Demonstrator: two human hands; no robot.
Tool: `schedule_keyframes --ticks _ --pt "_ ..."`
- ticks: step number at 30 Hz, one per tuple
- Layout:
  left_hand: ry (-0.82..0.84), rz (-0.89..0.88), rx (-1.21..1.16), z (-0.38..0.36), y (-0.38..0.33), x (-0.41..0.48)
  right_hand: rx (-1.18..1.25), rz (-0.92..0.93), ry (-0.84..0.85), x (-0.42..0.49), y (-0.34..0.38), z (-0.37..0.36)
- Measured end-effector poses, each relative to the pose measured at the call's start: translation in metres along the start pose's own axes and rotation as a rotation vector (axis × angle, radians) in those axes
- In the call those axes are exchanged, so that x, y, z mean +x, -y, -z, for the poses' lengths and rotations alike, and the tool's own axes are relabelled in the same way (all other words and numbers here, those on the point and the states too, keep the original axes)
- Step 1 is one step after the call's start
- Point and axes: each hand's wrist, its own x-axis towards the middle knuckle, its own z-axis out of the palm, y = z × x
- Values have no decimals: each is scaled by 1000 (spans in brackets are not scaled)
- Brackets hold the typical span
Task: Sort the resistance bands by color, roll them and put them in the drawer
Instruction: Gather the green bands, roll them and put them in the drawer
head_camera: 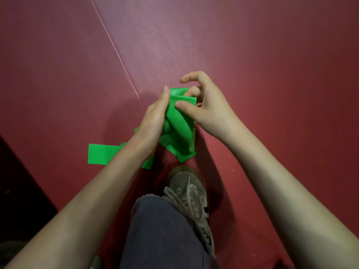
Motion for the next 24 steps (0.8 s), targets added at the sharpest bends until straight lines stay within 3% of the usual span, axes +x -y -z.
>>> schedule_keyframes --ticks 6,12,17,24 --pt "64 -111 8 -3 -4 -8 -80 80 -109 1 5 1" --pt "71 -116 2 -2 -9 -6 51 81 -277 -1 10 -4" --pt "83 -144 -3 4 -6 -5 -11 118 -258 3 13 -3" --pt "38 -193 -129 6 -6 -4 321 -50 -352 -12 -3 -19"
